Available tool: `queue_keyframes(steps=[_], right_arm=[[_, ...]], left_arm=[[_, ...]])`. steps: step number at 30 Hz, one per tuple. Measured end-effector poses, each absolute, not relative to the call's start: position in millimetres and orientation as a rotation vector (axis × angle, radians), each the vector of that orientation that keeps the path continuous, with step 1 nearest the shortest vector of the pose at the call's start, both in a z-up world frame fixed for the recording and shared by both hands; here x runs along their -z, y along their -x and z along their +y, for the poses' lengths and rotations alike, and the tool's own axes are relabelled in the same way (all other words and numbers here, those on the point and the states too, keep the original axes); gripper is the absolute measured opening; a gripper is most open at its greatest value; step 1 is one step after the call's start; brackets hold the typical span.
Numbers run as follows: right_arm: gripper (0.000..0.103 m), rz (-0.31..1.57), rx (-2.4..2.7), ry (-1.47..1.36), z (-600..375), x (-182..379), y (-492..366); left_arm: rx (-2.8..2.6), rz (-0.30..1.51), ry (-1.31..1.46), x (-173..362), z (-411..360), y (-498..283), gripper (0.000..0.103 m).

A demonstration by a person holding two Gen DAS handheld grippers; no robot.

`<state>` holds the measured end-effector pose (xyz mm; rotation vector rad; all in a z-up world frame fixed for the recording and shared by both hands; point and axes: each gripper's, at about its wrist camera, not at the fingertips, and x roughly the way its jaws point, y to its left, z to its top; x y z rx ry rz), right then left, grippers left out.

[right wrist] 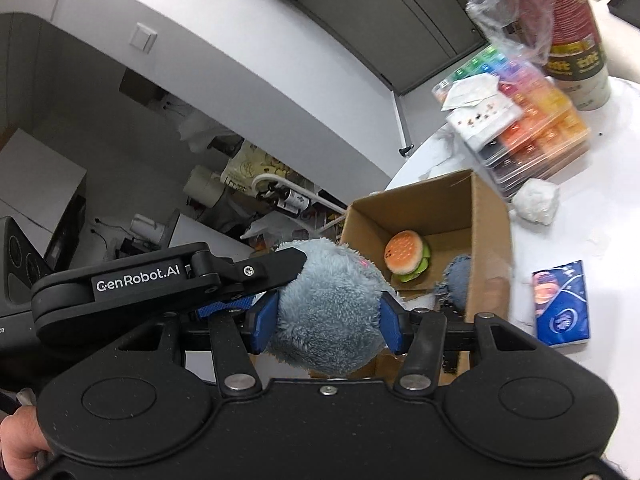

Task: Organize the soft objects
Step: 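Carry the grey plush into the box with the left tool and release it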

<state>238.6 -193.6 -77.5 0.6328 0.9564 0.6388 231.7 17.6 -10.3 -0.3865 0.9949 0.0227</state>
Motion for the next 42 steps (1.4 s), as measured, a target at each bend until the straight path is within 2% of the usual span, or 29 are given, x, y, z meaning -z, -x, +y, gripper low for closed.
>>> queue_keyframes(steps=[19,24,37,42], right_arm=[[0.052,0.980,-0.549,-0.527,-169,100,-256],[0.056,0.969,-0.508,-0.546,-175,110,-263],[0.057,0.943,-0.500,-0.515,-198,92,-255],[0.064,0.918,-0.468,-0.510,-215,83,-247]], left_arm=[[-0.016,1.030,0.507,62,48,-256,0.040],[-0.043,1.010,0.452,67,44,-263,0.041],[-0.080,0.983,0.360,53,47,-252,0.064],[-0.073,0.969,0.316,42,35,-245,0.071]])
